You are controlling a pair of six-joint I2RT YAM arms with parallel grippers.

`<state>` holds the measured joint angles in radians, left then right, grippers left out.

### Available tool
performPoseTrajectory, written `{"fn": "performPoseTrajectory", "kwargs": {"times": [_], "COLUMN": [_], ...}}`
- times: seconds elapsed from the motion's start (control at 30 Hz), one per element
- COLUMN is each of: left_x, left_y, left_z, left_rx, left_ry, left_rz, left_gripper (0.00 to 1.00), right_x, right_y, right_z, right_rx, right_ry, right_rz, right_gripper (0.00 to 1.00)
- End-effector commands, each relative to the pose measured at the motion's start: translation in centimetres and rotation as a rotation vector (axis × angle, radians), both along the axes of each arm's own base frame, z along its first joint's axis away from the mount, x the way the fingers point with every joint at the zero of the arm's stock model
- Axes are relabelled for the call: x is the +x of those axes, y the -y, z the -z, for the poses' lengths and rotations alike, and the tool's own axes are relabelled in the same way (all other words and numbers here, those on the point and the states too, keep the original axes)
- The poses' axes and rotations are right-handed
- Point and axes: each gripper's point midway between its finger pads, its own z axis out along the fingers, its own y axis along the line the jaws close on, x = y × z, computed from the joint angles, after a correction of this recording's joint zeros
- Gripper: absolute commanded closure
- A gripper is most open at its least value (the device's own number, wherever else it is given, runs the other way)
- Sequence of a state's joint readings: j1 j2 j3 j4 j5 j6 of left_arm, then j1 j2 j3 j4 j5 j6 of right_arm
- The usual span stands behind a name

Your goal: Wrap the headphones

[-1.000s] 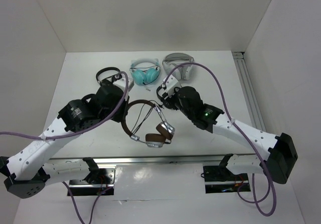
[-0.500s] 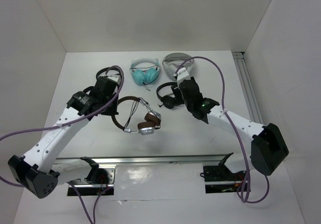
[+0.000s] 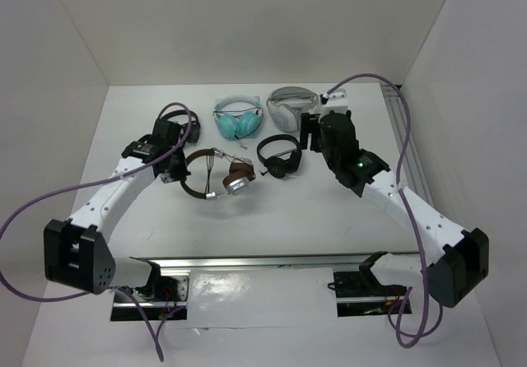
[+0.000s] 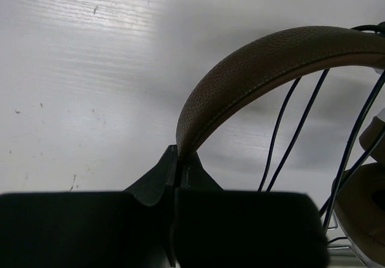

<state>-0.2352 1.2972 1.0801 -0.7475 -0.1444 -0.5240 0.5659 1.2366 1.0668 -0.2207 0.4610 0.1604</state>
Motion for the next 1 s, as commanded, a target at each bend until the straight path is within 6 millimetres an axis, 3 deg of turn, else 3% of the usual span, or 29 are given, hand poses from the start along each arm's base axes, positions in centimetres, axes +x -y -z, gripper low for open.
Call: {"fn": "performPoseTrajectory", "kwargs": {"times": [0.0, 0.13, 0.3, 0.4, 0.6, 0.67, 0.7, 0.77, 0.9, 0.97], "left_x": [3.9, 5.1, 7.3, 7.7, 7.1, 7.1, 6.8, 6.8, 6.7, 6.5], "left_y": [0.8, -0.2, -0.6, -1.3, -2.0, -1.9, -2.3, -2.7, -2.3, -2.1], "left_z": [0.2, 2.4, 3.6, 5.5, 8.7, 9.1, 9.5, 9.8, 10.1, 9.7], "left_rx": [-0.09, -0.107, -0.099, -0.083, -0.101, -0.109, -0.105, -0.108, -0.14, -0.157], "left_ry": [0.054, -0.003, 0.016, -0.023, -0.111, -0.123, -0.14, -0.148, -0.168, -0.16], "left_rz": [-0.08, -0.138, -0.188, -0.243, -0.304, -0.325, -0.335, -0.356, -0.349, -0.352], "left_gripper": [1.0, 1.0, 1.0, 1.0, 0.99, 0.93, 0.82, 0.78, 0.66, 0.59], "right_x": [-2.3, -3.8, -4.9, -5.3, -6.2, -6.6, -6.7, -7.3, -8.5, -9.2], "right_y": [-1.0, -1.8, -2.3, -3.0, -4.0, -4.4, -4.6, -5.0, -5.7, -6.3], "right_z": [-2.3, -3.1, -3.0, -3.3, -1.4, -1.4, -1.4, -0.7, -1.6, -1.8], "right_rx": [0.123, 0.152, 0.168, 0.179, 0.183, 0.209, 0.211, 0.213, 0.226, 0.228], "right_ry": [0.03, 0.047, 0.042, 0.044, 0.012, 0.011, 0.008, -0.005, 0.026, 0.024], "right_rz": [-0.067, -0.126, -0.163, -0.196, -0.242, -0.255, -0.263, -0.273, -0.304, -0.331], "right_gripper": [0.19, 0.19, 0.18, 0.18, 0.18, 0.18, 0.18, 0.18, 0.18, 0.02]}}
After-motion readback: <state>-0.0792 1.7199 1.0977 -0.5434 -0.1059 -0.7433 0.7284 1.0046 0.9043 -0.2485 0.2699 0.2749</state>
